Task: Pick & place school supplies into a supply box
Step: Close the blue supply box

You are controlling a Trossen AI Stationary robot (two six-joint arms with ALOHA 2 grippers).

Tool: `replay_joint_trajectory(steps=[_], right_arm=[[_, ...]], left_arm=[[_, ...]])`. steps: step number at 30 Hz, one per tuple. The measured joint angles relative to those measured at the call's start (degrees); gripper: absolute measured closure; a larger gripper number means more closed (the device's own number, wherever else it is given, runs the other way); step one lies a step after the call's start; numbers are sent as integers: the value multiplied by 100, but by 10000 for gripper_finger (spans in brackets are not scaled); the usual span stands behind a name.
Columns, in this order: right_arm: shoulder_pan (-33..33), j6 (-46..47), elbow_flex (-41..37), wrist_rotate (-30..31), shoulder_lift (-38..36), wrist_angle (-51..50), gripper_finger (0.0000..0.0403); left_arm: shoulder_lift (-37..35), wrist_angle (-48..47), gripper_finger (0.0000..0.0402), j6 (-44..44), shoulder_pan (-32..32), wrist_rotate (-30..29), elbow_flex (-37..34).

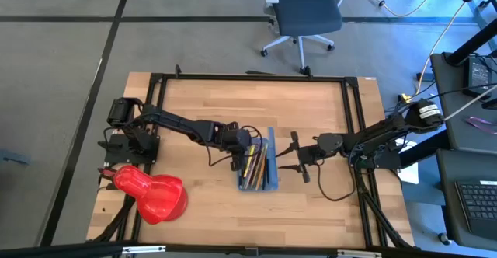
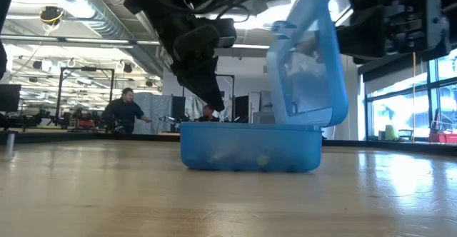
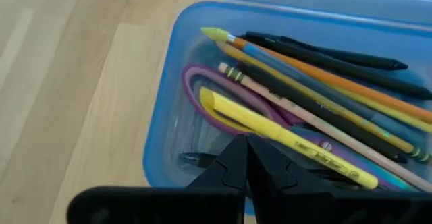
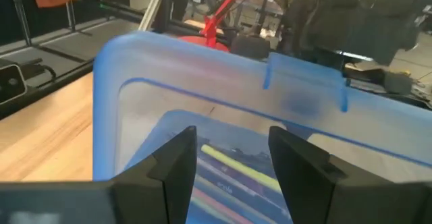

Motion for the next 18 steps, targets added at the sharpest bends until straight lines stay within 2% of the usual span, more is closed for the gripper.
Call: replay_joint_trajectory(steps=[3,8,14,18], right_arm=[[-34,-14,323,-2,392,-136,214],[-142,114,882,131,1216,-393,214],[-241,659,1514,224,1893,-465,214],[-286,801,1911,223,2141,-1061,214]], left_arm=[[0,-21,398,-35,-170,-235,0],[-9,-241,400,-285,-311,-212,0],[-11,-1186,396,-781,-412,-72,0],[-11,-1695,397,-1039,-407,52,0]])
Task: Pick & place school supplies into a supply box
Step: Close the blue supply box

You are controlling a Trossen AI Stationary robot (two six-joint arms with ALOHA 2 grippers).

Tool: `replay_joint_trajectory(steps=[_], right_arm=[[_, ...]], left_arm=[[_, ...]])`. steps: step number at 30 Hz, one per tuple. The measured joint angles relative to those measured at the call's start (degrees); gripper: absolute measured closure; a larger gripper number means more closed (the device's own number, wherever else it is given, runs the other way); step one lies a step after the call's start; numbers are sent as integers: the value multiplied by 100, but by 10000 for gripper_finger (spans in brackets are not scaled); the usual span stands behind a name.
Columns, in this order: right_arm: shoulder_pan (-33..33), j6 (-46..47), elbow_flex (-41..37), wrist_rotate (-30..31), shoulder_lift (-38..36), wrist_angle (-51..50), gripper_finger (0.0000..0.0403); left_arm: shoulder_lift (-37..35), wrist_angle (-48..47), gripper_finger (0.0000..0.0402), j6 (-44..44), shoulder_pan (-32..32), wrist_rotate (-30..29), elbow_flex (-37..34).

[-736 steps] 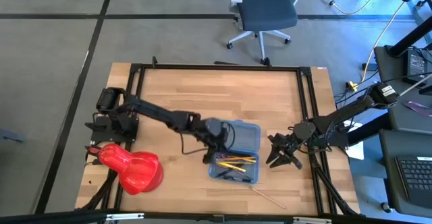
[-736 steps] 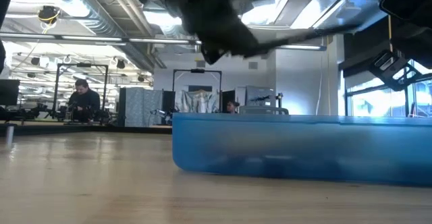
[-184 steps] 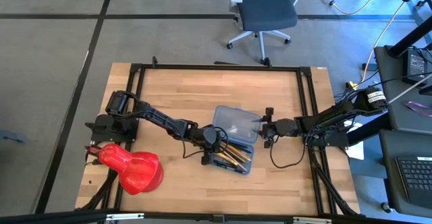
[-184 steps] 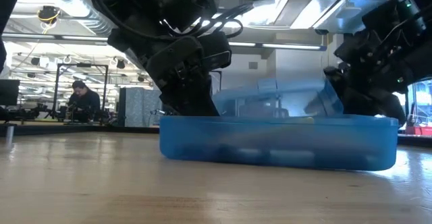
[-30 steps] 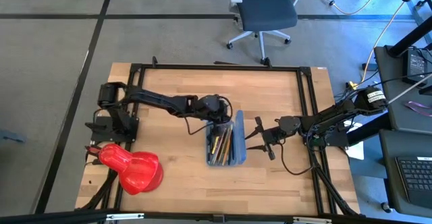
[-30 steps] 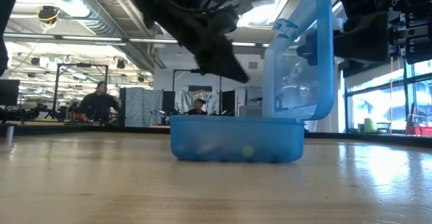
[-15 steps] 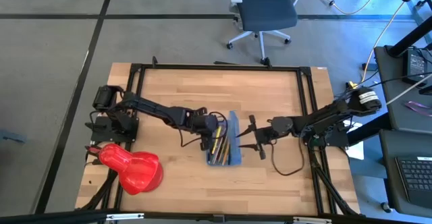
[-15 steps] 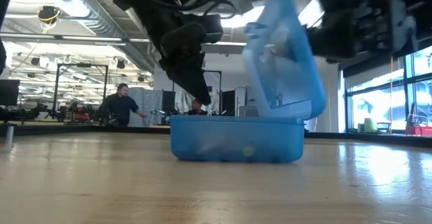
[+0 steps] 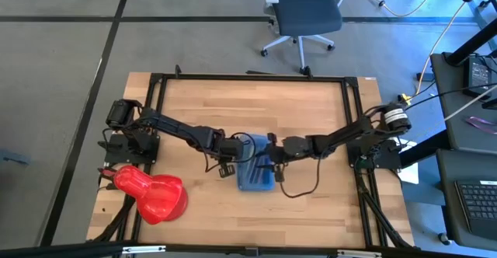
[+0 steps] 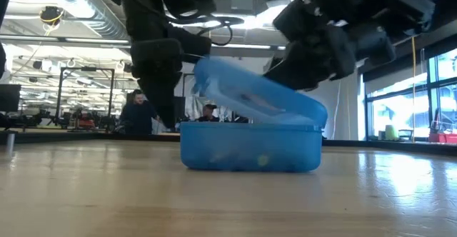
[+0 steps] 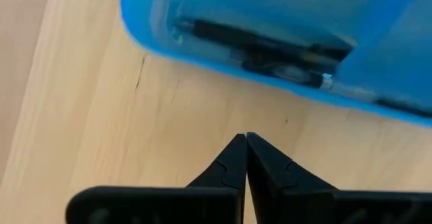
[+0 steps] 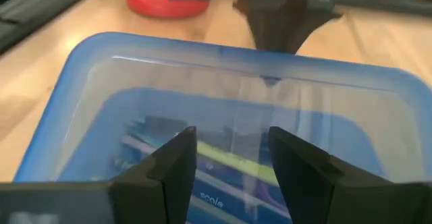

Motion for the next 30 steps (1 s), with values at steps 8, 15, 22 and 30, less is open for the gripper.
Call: replay_joint_trajectory(steps=[8,15,22,30], right_arm=[[0,88,591,2,457,-765,214],[0,239,648,32,560,-856,214],[1,387,651,299,554,-971,214],[2,382,659,306,543,-1199,214]], left_arm=[[0,249,397,-40,-1,-200,0],[2,841,400,-84,7,-286,2],[185,844,399,-87,130,-211,2],[245,847,399,-323,84,8,7]])
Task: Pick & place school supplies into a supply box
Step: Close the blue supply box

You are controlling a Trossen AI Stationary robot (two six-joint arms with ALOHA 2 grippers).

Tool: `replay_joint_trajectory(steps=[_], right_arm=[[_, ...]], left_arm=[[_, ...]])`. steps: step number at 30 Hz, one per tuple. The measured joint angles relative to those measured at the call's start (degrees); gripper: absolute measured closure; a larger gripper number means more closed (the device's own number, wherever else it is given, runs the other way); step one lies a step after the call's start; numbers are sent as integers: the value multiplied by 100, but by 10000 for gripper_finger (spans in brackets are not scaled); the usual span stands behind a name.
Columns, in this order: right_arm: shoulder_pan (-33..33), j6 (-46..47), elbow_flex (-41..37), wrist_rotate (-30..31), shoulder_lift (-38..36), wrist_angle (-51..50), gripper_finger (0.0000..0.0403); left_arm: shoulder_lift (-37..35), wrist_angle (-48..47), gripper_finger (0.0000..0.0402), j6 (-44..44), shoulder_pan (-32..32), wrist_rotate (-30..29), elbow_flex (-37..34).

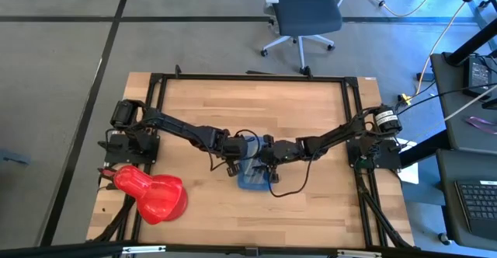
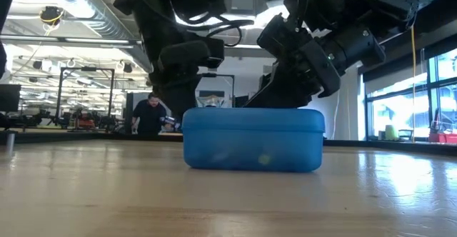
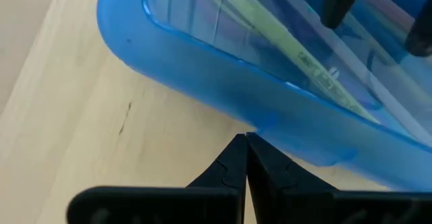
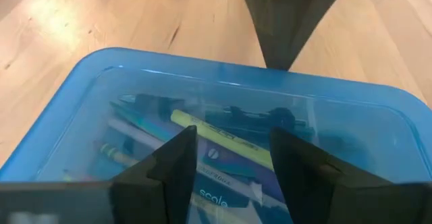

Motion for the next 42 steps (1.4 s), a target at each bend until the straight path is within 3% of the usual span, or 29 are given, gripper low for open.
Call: replay_joint_trajectory(steps=[26,34,39,42], right_arm=[[10,-24,-4,-207,2,-369,214],[18,-40,-11,-528,5,-377,214],[35,-193,-15,-1142,7,-380,214],[42,-151,-15,-1108,10,-372,214]], left_arm=[[9,-8,399,-225,-198,-13,0],[9,-13,398,-217,-198,-13,0],[9,-13,400,-215,-198,-13,0],[9,-15,398,-214,-198,-13,0]])
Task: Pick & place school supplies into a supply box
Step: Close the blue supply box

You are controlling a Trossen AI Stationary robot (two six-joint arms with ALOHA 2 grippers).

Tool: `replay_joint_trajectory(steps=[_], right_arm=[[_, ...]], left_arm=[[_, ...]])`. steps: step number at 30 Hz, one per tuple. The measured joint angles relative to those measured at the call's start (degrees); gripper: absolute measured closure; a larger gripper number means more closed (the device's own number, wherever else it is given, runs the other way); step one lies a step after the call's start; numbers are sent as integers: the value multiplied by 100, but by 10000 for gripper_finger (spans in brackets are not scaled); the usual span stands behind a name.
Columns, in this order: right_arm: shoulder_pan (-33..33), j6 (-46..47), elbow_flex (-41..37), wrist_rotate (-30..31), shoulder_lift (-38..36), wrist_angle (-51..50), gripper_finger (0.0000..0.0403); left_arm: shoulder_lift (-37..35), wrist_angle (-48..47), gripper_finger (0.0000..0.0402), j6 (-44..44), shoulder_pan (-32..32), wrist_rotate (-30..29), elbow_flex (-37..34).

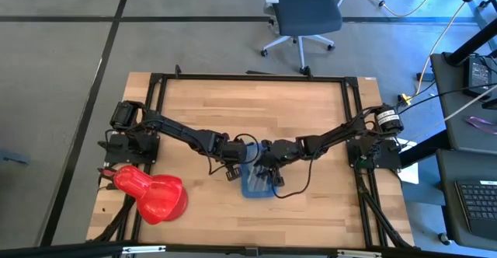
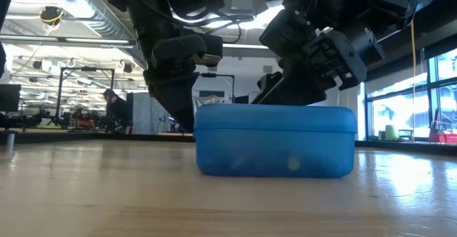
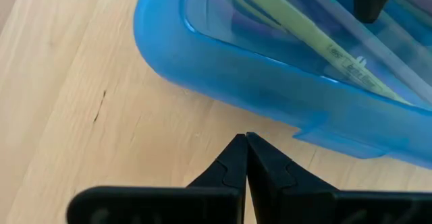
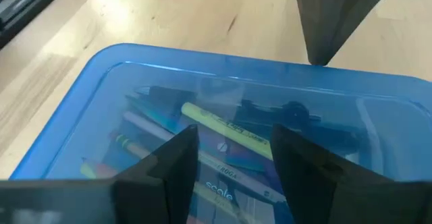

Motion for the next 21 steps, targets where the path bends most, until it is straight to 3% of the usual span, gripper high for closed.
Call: replay_joint_trajectory(steps=[3,21], right_arm=[[11,-3,-2,236,1,14,214],[-33,-174,-9,306,2,45,214]], left_arm=[[0,0,398,14,2,-2,0],[2,2,398,-4,2,-19,-2]])
